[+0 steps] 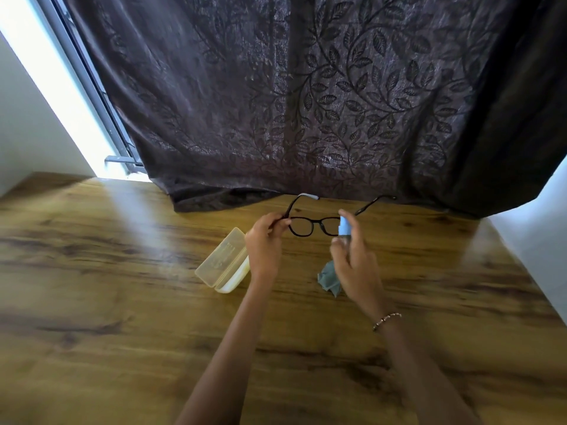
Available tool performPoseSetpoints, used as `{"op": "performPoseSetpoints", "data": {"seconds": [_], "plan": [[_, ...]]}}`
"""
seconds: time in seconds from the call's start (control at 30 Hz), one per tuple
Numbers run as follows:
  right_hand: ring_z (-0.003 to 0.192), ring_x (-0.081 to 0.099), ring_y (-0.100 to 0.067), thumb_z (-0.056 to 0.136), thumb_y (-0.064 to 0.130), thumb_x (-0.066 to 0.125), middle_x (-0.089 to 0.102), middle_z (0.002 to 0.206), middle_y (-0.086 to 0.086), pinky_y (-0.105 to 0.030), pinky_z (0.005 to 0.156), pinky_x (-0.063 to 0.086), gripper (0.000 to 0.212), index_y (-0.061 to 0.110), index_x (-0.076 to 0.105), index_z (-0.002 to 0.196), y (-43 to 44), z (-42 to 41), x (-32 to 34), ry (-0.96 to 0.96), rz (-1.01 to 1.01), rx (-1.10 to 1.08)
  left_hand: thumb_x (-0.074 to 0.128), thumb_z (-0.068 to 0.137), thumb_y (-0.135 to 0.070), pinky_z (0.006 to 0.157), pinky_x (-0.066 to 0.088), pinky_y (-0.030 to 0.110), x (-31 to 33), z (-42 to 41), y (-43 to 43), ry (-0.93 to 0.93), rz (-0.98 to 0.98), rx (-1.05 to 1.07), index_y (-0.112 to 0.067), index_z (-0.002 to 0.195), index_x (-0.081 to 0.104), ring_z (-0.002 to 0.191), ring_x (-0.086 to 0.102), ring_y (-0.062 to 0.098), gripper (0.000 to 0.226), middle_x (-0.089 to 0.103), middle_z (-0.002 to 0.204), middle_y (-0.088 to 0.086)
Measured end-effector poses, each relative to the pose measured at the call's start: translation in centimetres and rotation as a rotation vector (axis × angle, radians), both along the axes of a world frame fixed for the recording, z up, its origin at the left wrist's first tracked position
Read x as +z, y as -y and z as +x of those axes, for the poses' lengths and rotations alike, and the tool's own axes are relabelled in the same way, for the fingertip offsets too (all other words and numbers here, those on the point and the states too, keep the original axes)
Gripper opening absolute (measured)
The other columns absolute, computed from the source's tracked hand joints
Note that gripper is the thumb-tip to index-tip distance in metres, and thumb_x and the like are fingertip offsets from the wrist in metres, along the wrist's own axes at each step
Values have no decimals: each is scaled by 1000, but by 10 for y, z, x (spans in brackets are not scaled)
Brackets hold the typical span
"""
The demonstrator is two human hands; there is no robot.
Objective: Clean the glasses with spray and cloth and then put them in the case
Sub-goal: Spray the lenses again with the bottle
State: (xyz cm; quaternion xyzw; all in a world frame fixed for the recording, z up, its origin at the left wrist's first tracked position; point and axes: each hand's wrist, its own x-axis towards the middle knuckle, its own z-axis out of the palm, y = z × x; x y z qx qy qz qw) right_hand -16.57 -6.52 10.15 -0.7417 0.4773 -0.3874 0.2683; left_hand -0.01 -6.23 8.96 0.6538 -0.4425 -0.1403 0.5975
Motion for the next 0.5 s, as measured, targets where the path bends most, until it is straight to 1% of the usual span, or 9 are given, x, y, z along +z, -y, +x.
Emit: {"op": "performPoseSetpoints", "data": {"seconds": [0.07, 0.13, 0.17, 0.2, 0.27, 0.3, 0.37, 0.43, 0.5], "plan": [[44, 49, -5, 98, 25, 47, 50, 60, 8, -18, 41, 42, 53, 30, 23, 145, -5, 14, 5, -32, -21, 23, 66, 86, -11, 73, 51, 12, -3, -2, -3, 17, -46, 12, -6, 99, 70, 78, 64, -4, 15, 71, 90, -3], [48, 55, -10, 98, 27, 47, 55, 64, 6, -27, 43, 46, 52, 34, 22, 143, -8, 23, 8, -47, -27, 43, 66, 86, -9, 73, 54, 19, -5, -4, -4, 8, -73, 16, -6, 99, 70, 79, 65, 1, 14, 71, 90, -2], [49, 55, -12, 98, 27, 47, 56, 65, 5, -26, 43, 45, 50, 35, 23, 141, -9, 27, 9, -44, -25, 54, 66, 86, -9, 73, 55, 22, -6, -4, -5, 1, -84, 17, -6, 98, 70, 79, 66, 3, 13, 71, 89, -1], [49, 54, -12, 98, 26, 47, 56, 66, 6, -23, 43, 42, 48, 36, 25, 140, -10, 30, 10, -30, -23, 61, 66, 86, -8, 73, 56, 23, -5, -5, -5, -2, -97, 15, -6, 98, 70, 79, 66, 5, 13, 71, 89, -1], [50, 52, -10, 96, 22, 51, 53, 67, 9, -14, 44, 37, 48, 32, 31, 138, -11, 34, 13, -10, -53, 48, 65, 86, -7, 73, 55, 23, -4, -5, -6, -4, -116, 8, -6, 98, 70, 79, 67, 6, 12, 70, 89, -1], [51, 50, -7, 93, 19, 55, 51, 68, 11, -12, 46, 36, 49, 29, 35, 137, -11, 34, 14, -20, -86, 37, 65, 86, -6, 74, 55, 22, -4, -5, -6, -7, -123, 5, -6, 99, 69, 79, 67, 6, 13, 70, 89, 0], [56, 48, -3, 87, 12, 63, 48, 71, 14, -11, 50, 36, 55, 27, 41, 135, -9, 35, 15, -78, -120, 30, 64, 87, -5, 75, 55, 21, -4, -5, -6, -16, -129, 3, -6, 100, 69, 81, 67, 5, 14, 70, 91, 0], [57, 47, -3, 84, 7, 64, 51, 72, 7, -12, 51, 35, 61, 28, 42, 138, -6, 35, 13, -135, -109, 3, 64, 87, -4, 75, 55, 21, -3, -6, -6, -24, -132, 2, -6, 101, 69, 81, 67, 5, 15, 70, 92, 0], [58, 48, -4, 83, 7, 64, 53, 72, 3, -12, 52, 36, 64, 27, 43, 139, -5, 35, 11, -154, -107, -25, 64, 86, -4, 74, 55, 19, -3, -6, -7, -32, -140, 1, -7, 100, 69, 81, 66, 3, 15, 70, 91, 0]]}}
